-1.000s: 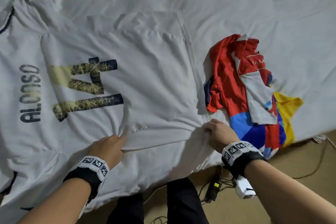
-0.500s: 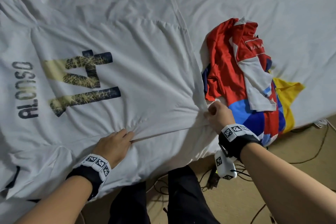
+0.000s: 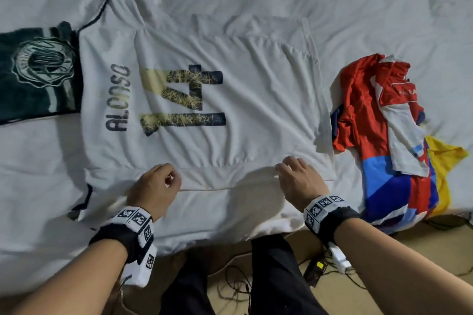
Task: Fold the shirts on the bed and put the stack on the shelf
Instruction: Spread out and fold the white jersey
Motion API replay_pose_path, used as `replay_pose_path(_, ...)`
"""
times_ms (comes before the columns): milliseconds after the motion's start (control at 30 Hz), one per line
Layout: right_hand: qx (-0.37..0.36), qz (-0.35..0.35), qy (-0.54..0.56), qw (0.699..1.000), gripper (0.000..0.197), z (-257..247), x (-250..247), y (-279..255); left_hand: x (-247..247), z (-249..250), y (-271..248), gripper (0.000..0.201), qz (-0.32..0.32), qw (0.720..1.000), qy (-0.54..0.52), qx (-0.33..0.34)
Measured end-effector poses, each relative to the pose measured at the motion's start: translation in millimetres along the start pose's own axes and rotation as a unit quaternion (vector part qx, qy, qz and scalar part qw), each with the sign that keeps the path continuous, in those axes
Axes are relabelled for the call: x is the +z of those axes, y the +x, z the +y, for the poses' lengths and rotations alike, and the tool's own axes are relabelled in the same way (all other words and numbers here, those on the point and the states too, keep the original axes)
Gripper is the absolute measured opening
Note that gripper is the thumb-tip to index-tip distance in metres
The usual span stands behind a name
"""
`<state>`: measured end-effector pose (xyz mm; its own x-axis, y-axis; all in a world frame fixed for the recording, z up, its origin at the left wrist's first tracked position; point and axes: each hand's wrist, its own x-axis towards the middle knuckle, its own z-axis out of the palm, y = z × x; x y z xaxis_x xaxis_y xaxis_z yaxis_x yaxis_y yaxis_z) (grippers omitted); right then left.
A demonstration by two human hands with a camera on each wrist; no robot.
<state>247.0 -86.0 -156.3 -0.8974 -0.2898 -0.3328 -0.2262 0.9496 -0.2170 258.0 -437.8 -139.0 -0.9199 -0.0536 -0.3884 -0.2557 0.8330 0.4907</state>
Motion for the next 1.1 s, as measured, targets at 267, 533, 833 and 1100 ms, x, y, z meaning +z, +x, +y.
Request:
replay_pose_path(267, 0.296, -0.010, -0.012, 0.955, 0.025, -104, 33, -25, -74, -155, -31, 0.009, 0.120, 0.978, 0.000, -0.173)
replay_pose_path(533, 0.194, -0.132, 0.195, 0.952, 0.043, -288, 50, 24, -75, -198, -53, 0.050, -0.038, 0.973, -0.150, -0.169)
replay_pose_path(833, 0.245, -0.123, 0.336, 0.901, 0.032, -352, 75, 27, -60, -210, -90, 0.050, -0.155, 0.967, -0.158, -0.125)
replay_pose_path(1100, 0.249, -0.129, 0.393, 0.876, 0.013, -325, 86, 4, -54, -228, -117, 0.043, -0.218, 0.917, -0.247, -0.224)
